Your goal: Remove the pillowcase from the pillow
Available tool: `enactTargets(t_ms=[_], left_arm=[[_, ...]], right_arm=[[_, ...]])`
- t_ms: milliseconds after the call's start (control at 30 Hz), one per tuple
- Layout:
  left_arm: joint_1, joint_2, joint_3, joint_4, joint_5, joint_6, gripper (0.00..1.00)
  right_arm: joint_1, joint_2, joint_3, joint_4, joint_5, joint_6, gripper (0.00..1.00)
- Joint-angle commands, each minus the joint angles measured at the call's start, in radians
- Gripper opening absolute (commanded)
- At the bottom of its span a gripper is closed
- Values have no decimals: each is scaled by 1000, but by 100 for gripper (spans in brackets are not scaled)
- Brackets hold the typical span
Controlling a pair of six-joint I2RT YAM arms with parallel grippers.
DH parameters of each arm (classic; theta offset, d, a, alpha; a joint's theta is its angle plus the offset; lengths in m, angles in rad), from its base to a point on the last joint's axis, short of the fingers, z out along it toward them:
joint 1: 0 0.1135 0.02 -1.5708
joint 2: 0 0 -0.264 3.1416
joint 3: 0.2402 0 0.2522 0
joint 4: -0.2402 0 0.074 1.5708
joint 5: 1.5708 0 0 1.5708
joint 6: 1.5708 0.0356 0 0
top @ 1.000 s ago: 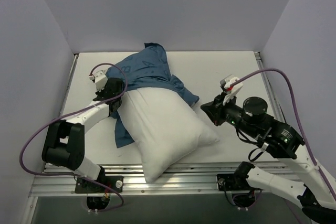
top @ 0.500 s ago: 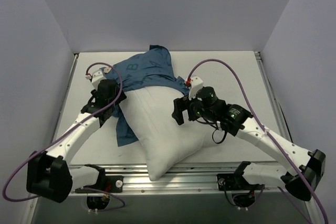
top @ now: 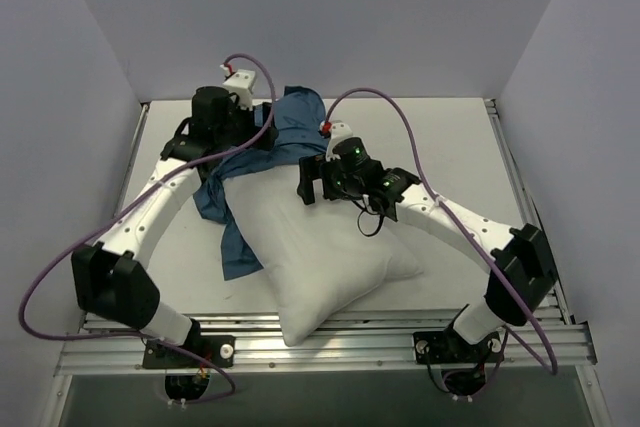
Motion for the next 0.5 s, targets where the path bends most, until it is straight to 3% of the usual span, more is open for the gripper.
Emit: enactTargets(t_ms=[0,100,200,267,333,367,400,433,467], left_arm=[[-5,138,125,-109,230,200,96],[-7,248,230,-204,305,265,95],[-10,322,271,-229,279,296,85],[-9,365,294,-230,236,302,64],[-7,389,307,-226,204,302,46],[-7,412,313,-215,187,299,26],[-5,423,326,-206,166,288,17],[-5,432,336,-198,114,281,10],[1,452,345,-181,89,273,3]], right_arm=[[-1,77,46,54,2,38,100],[1,146,50,100,-21,47,100],[11,202,48,120,-65,38,98],[18,227,42,126,-89,26,81],[30,232,36,128,-112,9,45],[37,230,24,129,-119,3,32],[41,227,17,123,-133,-3,10],[47,218,11,117,-138,-5,0],[50,210,-6,109,-144,-6,0]])
